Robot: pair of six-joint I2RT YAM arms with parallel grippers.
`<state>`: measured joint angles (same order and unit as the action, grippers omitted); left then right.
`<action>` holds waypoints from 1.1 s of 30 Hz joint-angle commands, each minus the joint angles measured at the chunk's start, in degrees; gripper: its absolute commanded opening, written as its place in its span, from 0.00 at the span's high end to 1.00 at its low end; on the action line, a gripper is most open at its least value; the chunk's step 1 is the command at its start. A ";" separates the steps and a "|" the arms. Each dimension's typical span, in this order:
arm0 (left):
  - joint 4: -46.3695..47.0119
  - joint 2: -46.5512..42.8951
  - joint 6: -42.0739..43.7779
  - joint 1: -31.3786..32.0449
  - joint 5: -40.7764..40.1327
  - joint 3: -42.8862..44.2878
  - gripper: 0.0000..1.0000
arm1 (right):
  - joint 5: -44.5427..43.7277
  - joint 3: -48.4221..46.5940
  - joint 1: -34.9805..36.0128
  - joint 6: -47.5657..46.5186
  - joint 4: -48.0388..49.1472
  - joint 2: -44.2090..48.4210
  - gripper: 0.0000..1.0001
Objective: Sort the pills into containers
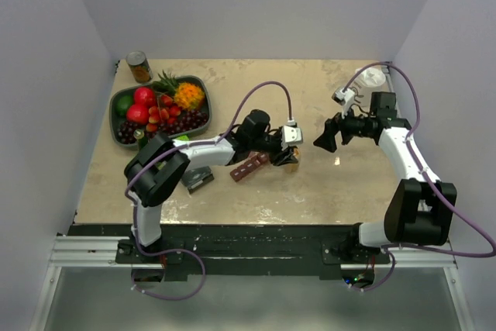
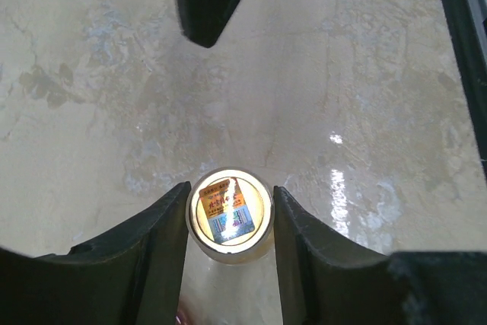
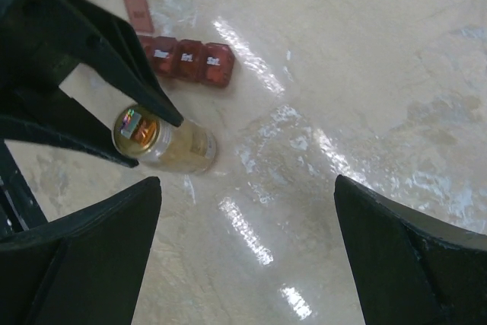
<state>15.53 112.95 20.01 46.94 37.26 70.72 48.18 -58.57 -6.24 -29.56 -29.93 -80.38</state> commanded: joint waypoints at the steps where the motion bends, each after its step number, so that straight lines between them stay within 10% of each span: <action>1: 13.29 -11.33 -14.63 -0.71 -5.60 -6.19 1.00 | 12.78 0.03 0.43 -20.10 -8.89 0.75 0.01; 6: 18.73 -20.90 -26.48 -1.50 -10.18 -15.14 1.00 | 15.36 -0.15 7.97 -39.95 -18.94 3.29 0.01; 20: 31.57 -34.63 -37.49 -1.50 -21.08 -26.24 1.00 | 20.37 -5.42 22.14 -17.56 -4.10 3.74 0.01; 33: 37.73 -38.06 -41.71 -1.41 -23.63 -29.76 1.00 | 20.37 -4.63 25.66 -0.15 7.34 1.80 0.26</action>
<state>45.10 77.43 -19.70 45.52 15.59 41.93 65.78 -61.71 19.25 -35.86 -27.42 -78.67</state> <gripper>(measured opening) 0.486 0.762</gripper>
